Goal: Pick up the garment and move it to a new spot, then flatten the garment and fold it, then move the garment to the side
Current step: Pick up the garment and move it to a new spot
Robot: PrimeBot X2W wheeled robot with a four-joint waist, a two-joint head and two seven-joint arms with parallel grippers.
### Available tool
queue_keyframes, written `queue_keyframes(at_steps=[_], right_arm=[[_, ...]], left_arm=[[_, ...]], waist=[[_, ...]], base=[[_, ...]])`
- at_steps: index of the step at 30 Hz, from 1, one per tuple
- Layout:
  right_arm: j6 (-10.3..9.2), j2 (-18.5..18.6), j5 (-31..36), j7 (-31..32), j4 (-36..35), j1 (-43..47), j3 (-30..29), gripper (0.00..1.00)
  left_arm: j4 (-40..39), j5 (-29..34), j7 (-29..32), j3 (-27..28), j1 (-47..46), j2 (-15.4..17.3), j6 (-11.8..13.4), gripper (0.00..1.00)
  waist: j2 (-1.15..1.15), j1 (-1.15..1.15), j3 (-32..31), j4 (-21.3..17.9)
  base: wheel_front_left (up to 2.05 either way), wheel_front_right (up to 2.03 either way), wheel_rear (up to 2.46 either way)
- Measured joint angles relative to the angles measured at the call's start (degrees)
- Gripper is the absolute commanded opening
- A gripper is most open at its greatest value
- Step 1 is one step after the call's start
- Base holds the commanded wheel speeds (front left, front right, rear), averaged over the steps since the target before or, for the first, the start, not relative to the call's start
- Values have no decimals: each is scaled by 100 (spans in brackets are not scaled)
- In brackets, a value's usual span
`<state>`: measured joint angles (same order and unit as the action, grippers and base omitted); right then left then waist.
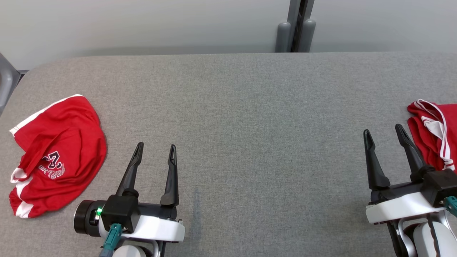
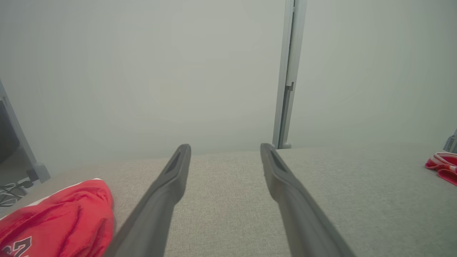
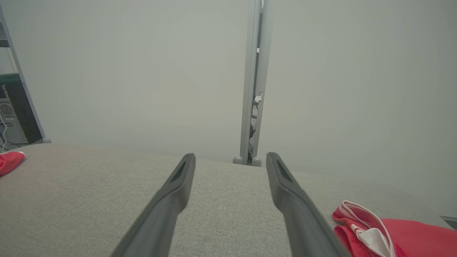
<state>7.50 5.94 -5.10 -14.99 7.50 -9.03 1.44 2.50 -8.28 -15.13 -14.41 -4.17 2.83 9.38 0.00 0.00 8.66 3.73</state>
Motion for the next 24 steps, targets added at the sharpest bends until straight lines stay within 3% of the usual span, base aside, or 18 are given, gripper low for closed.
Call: queue_keyframes(at_steps=[24], right_arm=[[0,-34,-53,0,71,-11,74,100]], left_arm=[[29,113,0,29,-17,-1,-57,100]], waist=[[0,0,-15,-135]], base=[[0,0,0]])
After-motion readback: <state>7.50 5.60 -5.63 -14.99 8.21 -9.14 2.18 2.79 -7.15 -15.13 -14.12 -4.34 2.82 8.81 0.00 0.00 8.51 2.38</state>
